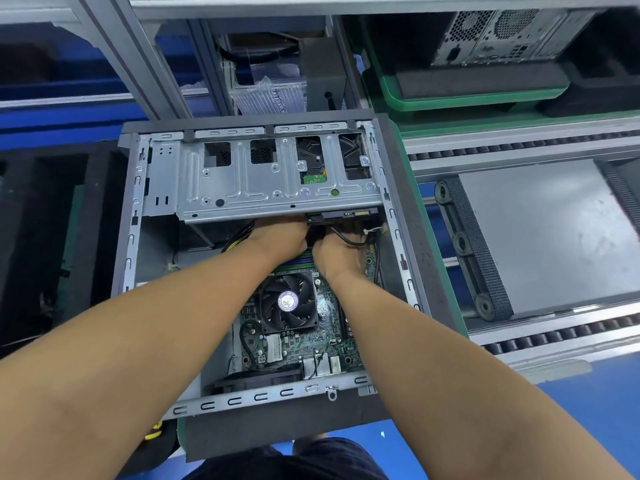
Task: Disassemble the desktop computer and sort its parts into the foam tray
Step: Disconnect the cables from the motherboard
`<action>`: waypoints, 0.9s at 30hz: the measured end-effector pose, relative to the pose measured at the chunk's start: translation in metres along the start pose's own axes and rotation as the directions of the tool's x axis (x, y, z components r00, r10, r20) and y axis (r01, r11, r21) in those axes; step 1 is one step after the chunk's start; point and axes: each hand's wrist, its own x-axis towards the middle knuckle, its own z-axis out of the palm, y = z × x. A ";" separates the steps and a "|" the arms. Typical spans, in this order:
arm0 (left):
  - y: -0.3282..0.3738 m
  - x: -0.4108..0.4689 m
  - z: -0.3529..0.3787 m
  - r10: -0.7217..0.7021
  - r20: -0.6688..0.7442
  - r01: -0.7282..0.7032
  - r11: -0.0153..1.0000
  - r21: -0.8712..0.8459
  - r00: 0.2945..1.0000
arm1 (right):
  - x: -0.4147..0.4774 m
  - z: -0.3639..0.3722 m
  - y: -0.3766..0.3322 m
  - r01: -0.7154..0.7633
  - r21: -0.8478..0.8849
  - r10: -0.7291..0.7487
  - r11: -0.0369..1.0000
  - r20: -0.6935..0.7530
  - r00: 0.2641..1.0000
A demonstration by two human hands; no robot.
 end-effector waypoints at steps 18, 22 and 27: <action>-0.005 0.007 0.003 -0.058 0.001 0.055 0.932 -0.358 0.998 | -0.005 -0.005 -0.003 -0.053 0.041 0.050 0.998 0.074 0.996; 0.000 0.008 0.002 0.071 -0.042 -0.081 0.940 -0.332 0.997 | -0.007 -0.005 -0.005 -0.013 -0.032 0.015 0.999 0.047 0.999; 0.011 0.001 -0.002 0.096 -0.069 -0.085 0.986 0.145 0.993 | -0.004 -0.005 -0.005 -0.039 -0.056 0.043 0.998 0.078 0.996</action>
